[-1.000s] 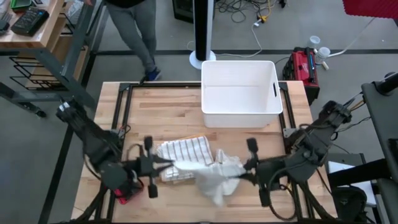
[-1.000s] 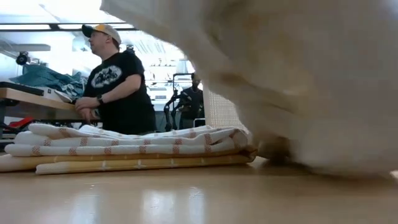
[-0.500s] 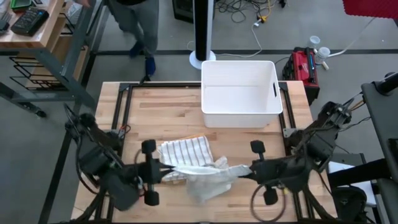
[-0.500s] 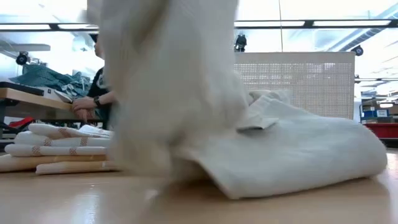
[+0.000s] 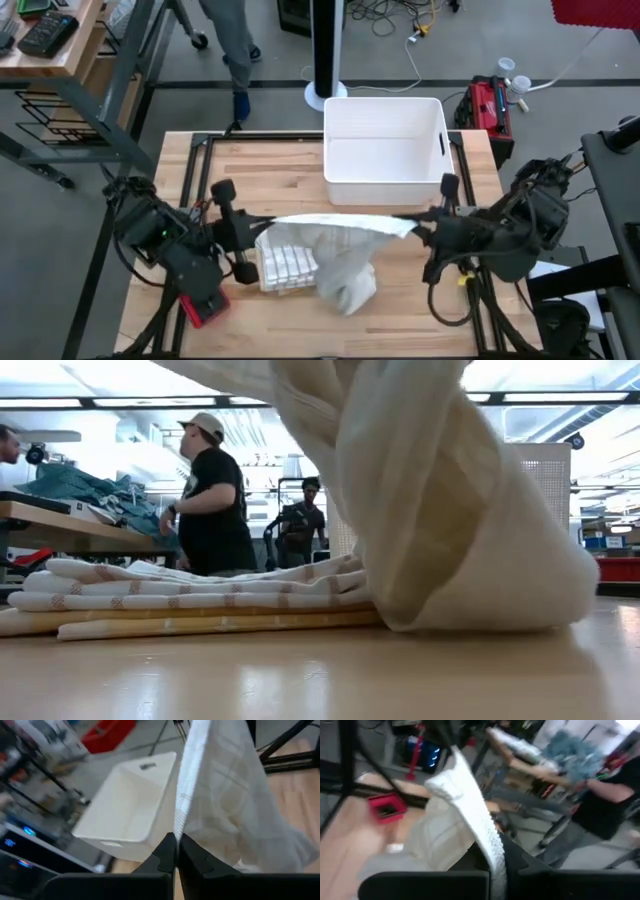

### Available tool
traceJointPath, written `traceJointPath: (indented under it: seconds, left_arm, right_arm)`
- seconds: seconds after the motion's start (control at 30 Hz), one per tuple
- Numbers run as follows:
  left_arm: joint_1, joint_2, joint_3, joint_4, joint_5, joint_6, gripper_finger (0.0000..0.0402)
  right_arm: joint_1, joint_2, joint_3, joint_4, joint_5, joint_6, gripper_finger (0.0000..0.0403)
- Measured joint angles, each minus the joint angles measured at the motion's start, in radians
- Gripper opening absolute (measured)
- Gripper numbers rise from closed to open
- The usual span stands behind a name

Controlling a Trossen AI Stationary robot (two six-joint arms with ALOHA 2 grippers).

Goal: Fold towel
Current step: Fold the light gray patterned towel

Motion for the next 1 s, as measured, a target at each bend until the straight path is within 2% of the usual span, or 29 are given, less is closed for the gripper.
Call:
traceJointPath:
  seconds: [0.07,0.2,0.27,0.33,0.43,0.5,0.6,0.67,0.77,0.83,0.93,1.0]
  left_arm:
    - [-0.002,-0.005,-0.002,0.003,-0.064,0.073,0.0000]
    - [0.011,-0.012,0.043,0.019,-0.261,0.236,0.0000]
    - [0.024,-0.012,0.079,0.054,-0.331,0.337,0.0001]
    - [0.041,-0.016,0.094,0.120,-0.440,0.477,0.0001]
    - [0.072,-0.034,0.081,0.320,-0.590,0.787,0.0001]
    - [0.103,-0.029,0.081,0.453,-0.581,0.958,0.0001]
    - [0.125,-0.023,0.078,0.619,-0.558,1.046,0.0001]
    - [0.125,-0.029,0.079,0.632,-0.515,1.036,0.0001]
    - [0.114,-0.031,0.080,0.587,-0.380,0.930,0.0001]
    - [0.112,-0.027,0.077,0.513,-0.204,0.793,0.0001]
    - [0.136,-0.034,0.073,0.405,0.164,0.564,0.0000]
    - [0.160,-0.034,0.055,0.382,0.323,0.461,0.0000]
  right_arm:
    - [-0.003,0.007,0.019,0.009,0.079,-0.078,0.0000]
    - [-0.004,0.034,0.066,0.024,0.345,-0.252,0.0000]
    - [-0.014,0.046,0.094,0.089,0.432,-0.339,0.0000]
    - [-0.033,0.055,0.122,0.198,0.565,-0.459,0.0000]
    - [-0.059,0.069,0.158,0.357,0.596,-0.665,0.0000]
    - [-0.075,0.084,0.177,0.444,0.589,-0.725,0.0000]
    - [-0.090,0.115,0.186,0.466,0.559,-0.781,0.0000]
    - [-0.085,0.121,0.189,0.468,0.553,-0.793,0.0000]
    - [-0.063,0.123,0.192,0.475,0.557,-0.812,0.0000]
    - [-0.048,0.131,0.192,0.475,0.556,-0.803,0.0000]
    - [-0.025,0.141,0.191,0.472,0.546,-0.781,0.0000]
    - [-0.001,0.140,0.191,0.473,0.526,-0.751,0.0000]
